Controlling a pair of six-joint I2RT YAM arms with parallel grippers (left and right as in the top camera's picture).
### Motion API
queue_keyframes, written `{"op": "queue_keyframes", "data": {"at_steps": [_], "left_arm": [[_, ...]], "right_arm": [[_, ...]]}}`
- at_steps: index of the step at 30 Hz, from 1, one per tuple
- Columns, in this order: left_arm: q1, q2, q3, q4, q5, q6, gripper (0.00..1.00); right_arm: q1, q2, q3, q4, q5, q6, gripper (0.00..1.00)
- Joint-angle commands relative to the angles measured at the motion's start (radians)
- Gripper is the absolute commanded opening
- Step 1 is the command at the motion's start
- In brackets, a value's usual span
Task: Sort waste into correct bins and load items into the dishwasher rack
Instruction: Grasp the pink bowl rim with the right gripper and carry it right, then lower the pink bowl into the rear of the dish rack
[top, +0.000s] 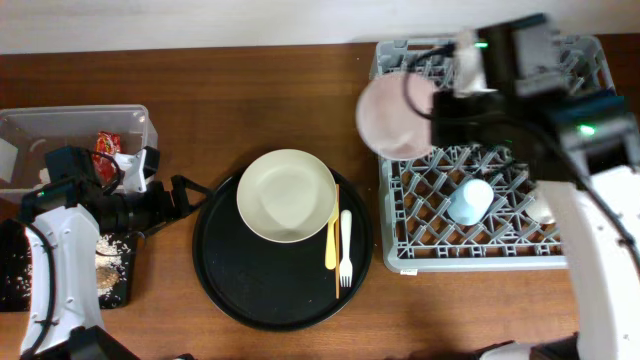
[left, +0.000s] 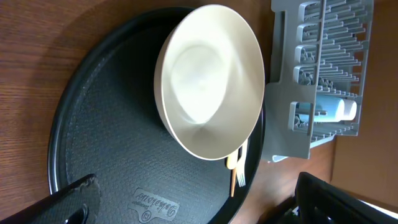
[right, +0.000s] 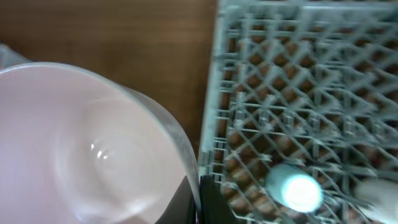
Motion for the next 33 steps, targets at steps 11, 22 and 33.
{"op": "queue_keyframes", "data": {"at_steps": [11, 22, 33], "left_arm": [[0.005, 0.005, 0.014, -0.001, 0.003, 0.003, 0.99], [0.005, 0.005, 0.014, -0.001, 0.003, 0.003, 1.00], [0.005, 0.005, 0.014, -0.001, 0.003, 0.003, 1.00]], "right_arm": [[-0.464, 0.006, 0.006, 0.126, 0.630, -0.094, 0.04], [-0.456, 0.406, 0.006, 1.039, 1.346, -0.539, 0.04], [-0.400, 0.724, -0.050, 1.377, 1.268, -0.861, 0.04]]}}
